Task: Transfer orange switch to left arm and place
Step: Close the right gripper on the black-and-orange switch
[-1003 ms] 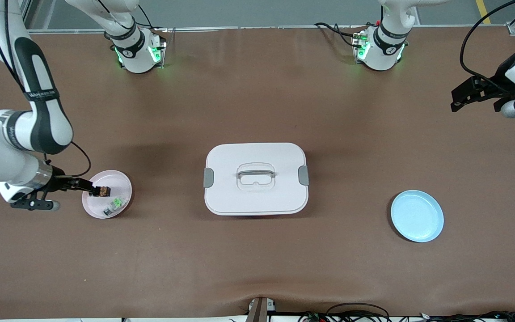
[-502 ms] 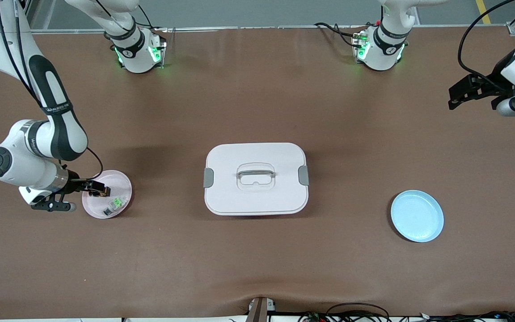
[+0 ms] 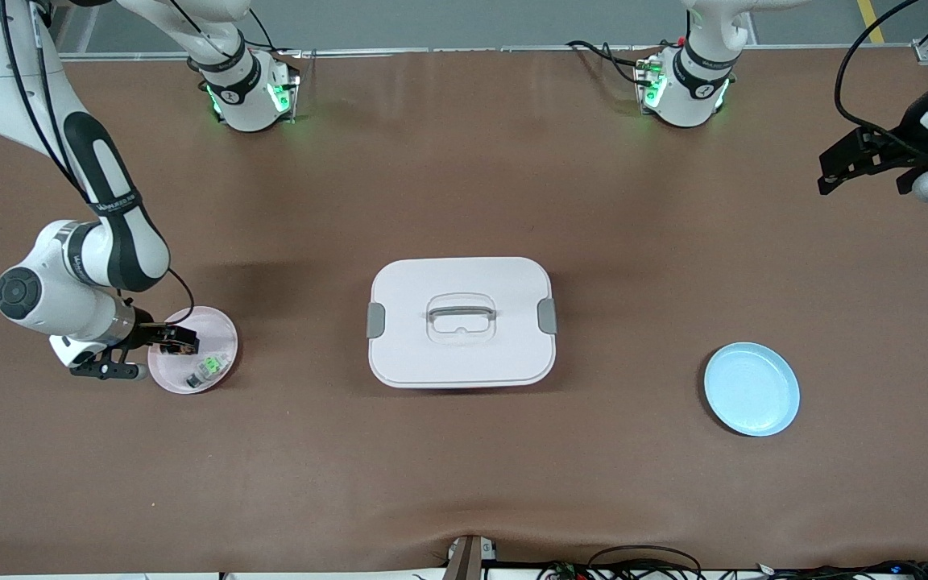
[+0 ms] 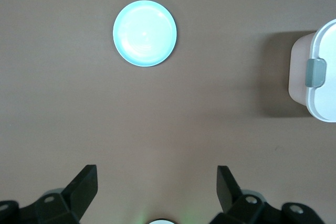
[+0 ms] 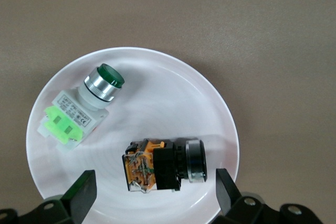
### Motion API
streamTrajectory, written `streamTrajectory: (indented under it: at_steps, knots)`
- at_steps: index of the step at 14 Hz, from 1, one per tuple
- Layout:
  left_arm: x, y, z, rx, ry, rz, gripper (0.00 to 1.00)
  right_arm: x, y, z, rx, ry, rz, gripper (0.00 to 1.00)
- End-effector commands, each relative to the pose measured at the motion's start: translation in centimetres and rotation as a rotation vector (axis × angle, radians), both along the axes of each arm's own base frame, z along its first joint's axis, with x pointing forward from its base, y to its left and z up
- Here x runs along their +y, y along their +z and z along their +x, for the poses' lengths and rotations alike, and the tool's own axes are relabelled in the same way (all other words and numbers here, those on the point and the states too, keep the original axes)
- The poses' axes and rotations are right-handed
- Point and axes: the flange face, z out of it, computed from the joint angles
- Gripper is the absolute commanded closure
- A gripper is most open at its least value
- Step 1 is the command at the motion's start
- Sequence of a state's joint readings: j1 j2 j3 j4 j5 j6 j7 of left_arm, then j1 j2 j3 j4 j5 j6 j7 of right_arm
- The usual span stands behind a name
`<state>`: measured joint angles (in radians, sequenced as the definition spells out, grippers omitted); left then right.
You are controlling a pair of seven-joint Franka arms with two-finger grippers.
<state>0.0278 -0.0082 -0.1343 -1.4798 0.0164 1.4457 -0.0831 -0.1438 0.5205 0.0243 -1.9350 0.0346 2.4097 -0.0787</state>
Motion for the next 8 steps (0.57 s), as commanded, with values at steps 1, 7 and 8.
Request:
streamTrajectory:
  at_steps: [1, 7, 8]
  knots:
    - [0.13, -0.61, 0.31, 0.027, -0.01, -0.002, 0.0, -0.3, -0.4, -0.1, -0.008, 0.004, 0.002, 0.0]
    - [-0.01, -1.32, 0.65, 0.039, -0.001, -0.001, 0.0, -0.42, -1.09, 0.01, -0.019, 0.003, 0.0, 0.0]
    - [-0.26, -1.55, 0.72, 0.043, -0.004, 0.0, 0.0, -0.43, -1.14, 0.04, -0.022, 0.003, 0.0, 0.0]
